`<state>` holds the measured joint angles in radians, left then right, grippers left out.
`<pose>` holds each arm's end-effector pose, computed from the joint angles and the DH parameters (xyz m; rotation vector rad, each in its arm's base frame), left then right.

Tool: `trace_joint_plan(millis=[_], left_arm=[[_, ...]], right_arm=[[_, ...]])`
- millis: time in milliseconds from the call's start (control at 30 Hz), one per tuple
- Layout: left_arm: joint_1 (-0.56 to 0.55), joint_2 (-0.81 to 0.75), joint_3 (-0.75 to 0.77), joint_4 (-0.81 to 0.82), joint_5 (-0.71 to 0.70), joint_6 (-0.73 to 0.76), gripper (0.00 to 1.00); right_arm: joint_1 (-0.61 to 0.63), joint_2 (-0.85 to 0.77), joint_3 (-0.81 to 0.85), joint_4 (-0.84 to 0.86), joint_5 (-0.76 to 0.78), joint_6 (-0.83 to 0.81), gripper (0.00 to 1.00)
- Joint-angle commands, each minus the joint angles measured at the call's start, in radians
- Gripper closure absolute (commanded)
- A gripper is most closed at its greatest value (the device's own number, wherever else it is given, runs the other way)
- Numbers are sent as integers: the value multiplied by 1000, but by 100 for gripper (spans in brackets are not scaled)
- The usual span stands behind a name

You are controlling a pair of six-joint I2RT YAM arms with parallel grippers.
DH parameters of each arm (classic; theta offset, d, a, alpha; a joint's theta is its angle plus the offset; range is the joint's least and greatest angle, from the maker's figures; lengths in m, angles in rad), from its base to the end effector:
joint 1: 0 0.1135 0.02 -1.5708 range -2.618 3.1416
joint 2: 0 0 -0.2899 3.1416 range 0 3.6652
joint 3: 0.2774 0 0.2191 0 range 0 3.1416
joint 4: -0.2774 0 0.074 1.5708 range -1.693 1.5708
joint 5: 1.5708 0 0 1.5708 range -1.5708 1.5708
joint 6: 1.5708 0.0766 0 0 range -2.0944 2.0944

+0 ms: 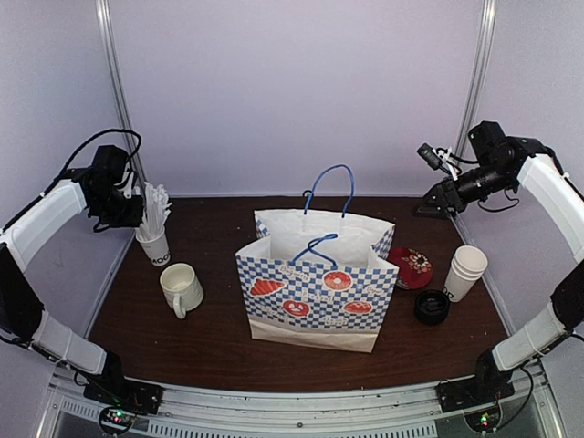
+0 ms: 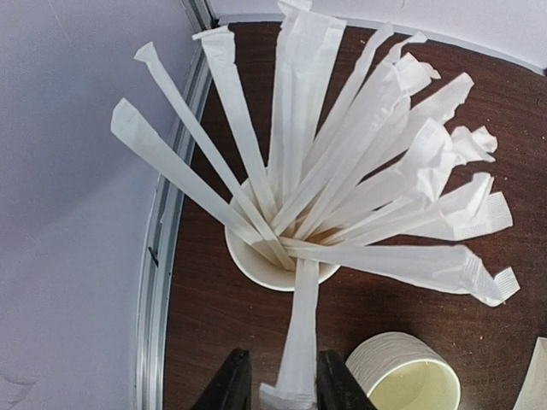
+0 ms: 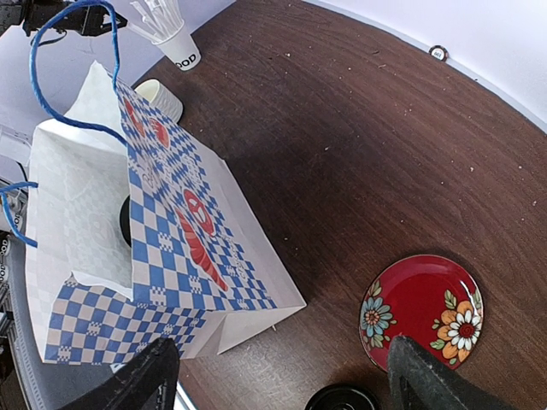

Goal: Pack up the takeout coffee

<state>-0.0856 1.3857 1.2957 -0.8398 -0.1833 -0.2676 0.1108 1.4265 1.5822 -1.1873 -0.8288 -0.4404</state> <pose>0.2714 -0.0093 0.3196 -0.3006 2.4619 0.0797 0.2340 0.0828 0.3844 -0.9093 2.1717 0.9082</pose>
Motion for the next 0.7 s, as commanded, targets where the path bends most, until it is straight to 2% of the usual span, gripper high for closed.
trace_joint_plan(millis=[0, 200, 667], left_arm=[[4, -29, 24, 25, -16, 28, 75], [4, -35, 32, 29, -7, 48, 86], [4, -121, 144, -79, -2, 96, 97]], right_arm=[[-5, -23, -11, 20, 11, 5, 12], [-5, -12, -4, 21, 8, 6, 12], [-5, -4, 9, 15, 15, 4, 11]])
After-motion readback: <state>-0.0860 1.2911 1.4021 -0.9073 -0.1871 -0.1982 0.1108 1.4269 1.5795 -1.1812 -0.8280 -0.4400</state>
